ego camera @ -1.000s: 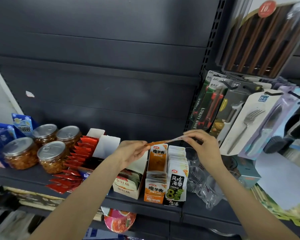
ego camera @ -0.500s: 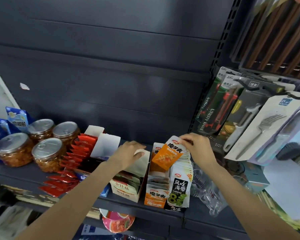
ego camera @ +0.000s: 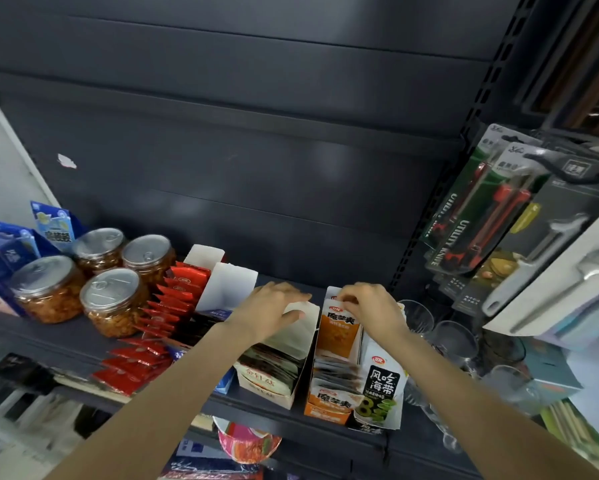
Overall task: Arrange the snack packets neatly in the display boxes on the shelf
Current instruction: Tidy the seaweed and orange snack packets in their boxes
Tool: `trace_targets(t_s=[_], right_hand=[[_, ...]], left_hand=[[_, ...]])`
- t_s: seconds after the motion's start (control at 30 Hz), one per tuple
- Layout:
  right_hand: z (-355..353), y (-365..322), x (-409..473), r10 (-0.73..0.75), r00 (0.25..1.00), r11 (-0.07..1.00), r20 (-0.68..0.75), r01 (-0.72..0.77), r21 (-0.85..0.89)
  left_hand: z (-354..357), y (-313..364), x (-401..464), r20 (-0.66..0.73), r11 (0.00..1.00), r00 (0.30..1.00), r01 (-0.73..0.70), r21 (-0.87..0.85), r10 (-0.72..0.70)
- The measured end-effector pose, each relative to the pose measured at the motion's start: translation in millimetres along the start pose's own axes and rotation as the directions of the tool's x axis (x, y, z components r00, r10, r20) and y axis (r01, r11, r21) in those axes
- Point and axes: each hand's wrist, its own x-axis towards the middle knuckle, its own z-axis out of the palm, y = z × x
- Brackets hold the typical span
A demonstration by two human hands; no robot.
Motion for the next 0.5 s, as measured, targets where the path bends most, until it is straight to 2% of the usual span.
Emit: trace_targets(t_s=[0.3,0.5], right_hand=[[12.1,0.6,14.6,0.026,0.984,0.981,-0.177,-0.059,-0.186],[8.1,-0.8,16.7,0.071,0.989,0.98,-0.13,-0.093,-0.174]], left_hand=[[-1.1,1.4,-0.7,0.018,1.0,1.0,0.013,0.0,-0.013],[1.0,4.8,-8.0,-0.046,0.999,0.999,0.023,0.022,-0.022]])
